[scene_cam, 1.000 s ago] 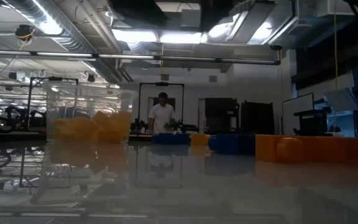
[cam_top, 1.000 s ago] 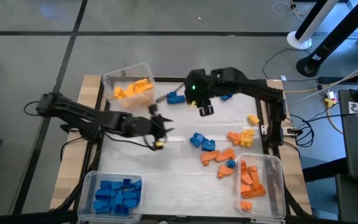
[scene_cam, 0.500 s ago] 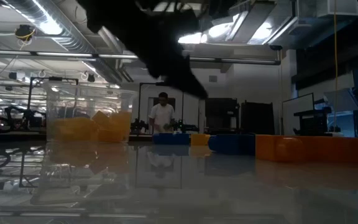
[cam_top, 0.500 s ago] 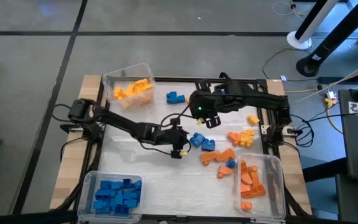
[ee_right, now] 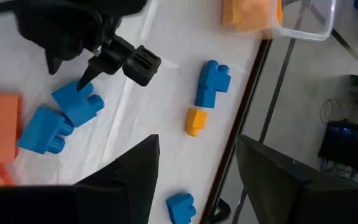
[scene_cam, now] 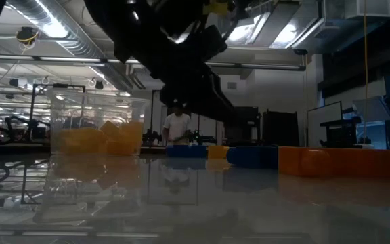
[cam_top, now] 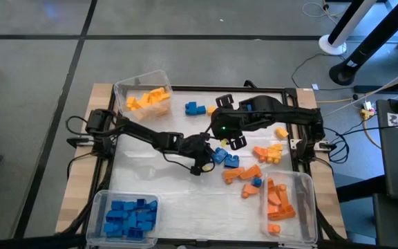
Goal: Sort blocks
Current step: Put the blue game piece into the bottom left transparent bin
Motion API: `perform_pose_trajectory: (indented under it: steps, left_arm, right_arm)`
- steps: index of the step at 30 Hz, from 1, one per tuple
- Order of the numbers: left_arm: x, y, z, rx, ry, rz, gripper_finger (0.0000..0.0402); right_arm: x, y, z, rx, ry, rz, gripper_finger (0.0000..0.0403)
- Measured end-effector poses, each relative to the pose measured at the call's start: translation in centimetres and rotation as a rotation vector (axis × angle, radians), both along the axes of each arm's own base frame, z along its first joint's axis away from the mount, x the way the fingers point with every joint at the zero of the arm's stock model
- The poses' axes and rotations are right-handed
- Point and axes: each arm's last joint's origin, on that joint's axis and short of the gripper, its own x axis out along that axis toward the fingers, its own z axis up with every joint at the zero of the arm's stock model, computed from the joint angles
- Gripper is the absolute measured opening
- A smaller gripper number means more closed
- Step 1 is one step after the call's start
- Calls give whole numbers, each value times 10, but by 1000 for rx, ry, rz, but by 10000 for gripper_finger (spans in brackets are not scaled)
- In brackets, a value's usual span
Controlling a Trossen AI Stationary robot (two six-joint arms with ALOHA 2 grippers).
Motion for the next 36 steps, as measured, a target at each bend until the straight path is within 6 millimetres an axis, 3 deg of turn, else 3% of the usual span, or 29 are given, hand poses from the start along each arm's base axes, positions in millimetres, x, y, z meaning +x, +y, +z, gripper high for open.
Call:
perform_pose_trajectory:
  steps: [9, 17, 36]
  left_arm:
    - [2, 19, -11, 25, 36, -57, 170]
    - [2, 37, -15, -53, 39, -92, 170]
    - [11, 39, -56, -81, 65, -114, 170]
  right_arm:
    - [0, 1, 0, 18, 2, 7, 214]
    - [0, 0, 0, 21, 3, 8, 214]
    - [0, 0, 0, 24, 4, 12, 214]
